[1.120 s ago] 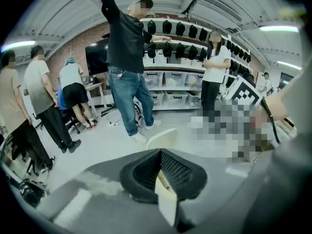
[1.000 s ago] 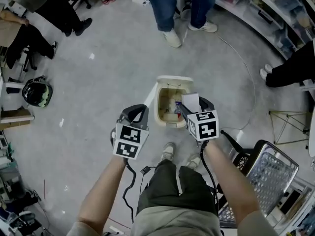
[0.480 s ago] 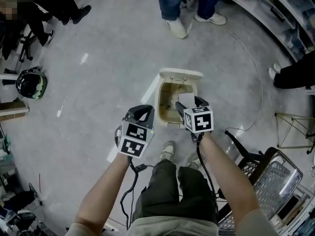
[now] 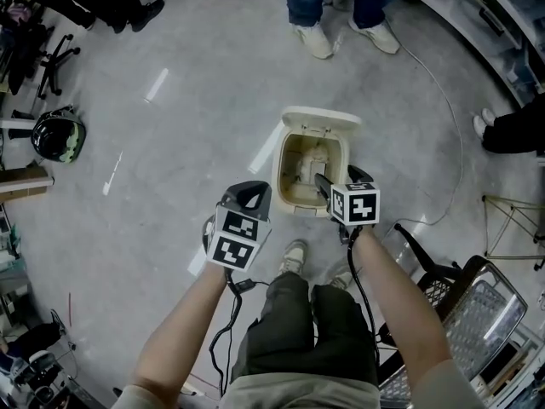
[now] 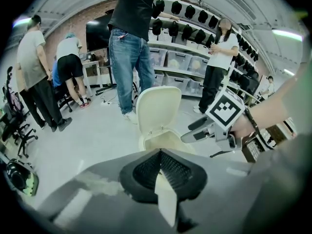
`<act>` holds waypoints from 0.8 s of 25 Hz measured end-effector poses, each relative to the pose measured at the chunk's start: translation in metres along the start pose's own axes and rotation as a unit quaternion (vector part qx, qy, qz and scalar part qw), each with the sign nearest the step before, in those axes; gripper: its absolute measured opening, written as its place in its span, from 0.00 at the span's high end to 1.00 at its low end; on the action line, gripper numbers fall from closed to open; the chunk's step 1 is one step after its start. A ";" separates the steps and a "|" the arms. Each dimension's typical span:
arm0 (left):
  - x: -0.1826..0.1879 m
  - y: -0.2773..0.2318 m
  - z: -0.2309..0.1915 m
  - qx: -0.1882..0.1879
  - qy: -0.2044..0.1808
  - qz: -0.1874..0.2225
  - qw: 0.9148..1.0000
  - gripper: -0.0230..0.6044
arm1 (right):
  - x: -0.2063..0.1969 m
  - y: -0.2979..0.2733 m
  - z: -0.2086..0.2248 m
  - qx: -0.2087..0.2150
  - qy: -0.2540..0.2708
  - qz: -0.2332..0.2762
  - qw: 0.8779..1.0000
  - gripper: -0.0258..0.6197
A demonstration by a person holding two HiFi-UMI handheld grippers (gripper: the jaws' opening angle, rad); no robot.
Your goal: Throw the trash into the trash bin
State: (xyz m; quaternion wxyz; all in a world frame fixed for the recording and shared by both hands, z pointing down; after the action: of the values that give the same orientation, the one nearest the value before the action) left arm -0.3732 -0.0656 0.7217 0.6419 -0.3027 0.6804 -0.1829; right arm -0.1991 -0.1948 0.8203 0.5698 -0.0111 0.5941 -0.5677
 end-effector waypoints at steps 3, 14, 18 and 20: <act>0.010 0.008 0.005 0.001 -0.001 0.002 1.000 0.96 | 0.010 0.025 0.005 -0.008 0.014 0.018 1.000 0.44; 0.089 0.070 0.027 0.008 -0.009 0.063 0.998 0.96 | 0.092 0.163 -0.007 -0.021 0.076 0.112 0.991 0.72; 0.135 0.095 0.038 0.004 -0.046 0.103 0.994 0.96 | 0.127 0.218 -0.013 -0.033 0.071 0.167 0.983 0.77; 0.156 0.114 0.045 0.002 -0.059 0.116 0.991 0.96 | 0.140 0.249 -0.019 -0.041 0.060 0.189 0.979 0.83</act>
State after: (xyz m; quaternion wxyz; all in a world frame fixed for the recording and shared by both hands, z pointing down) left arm -0.3475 -0.0750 0.5250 0.6987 -0.2305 0.6713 -0.0899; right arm -0.1037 -0.1863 0.5505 0.6294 0.1121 0.6415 -0.4240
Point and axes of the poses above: the fingertips, and each gripper's own axes: y backward along the fingers, z to its right, x out of its top, the point moved 8 cm from there along y, backward along the fingers, and after that the axes turned 14 degrees about z, right-handed, at the moved point
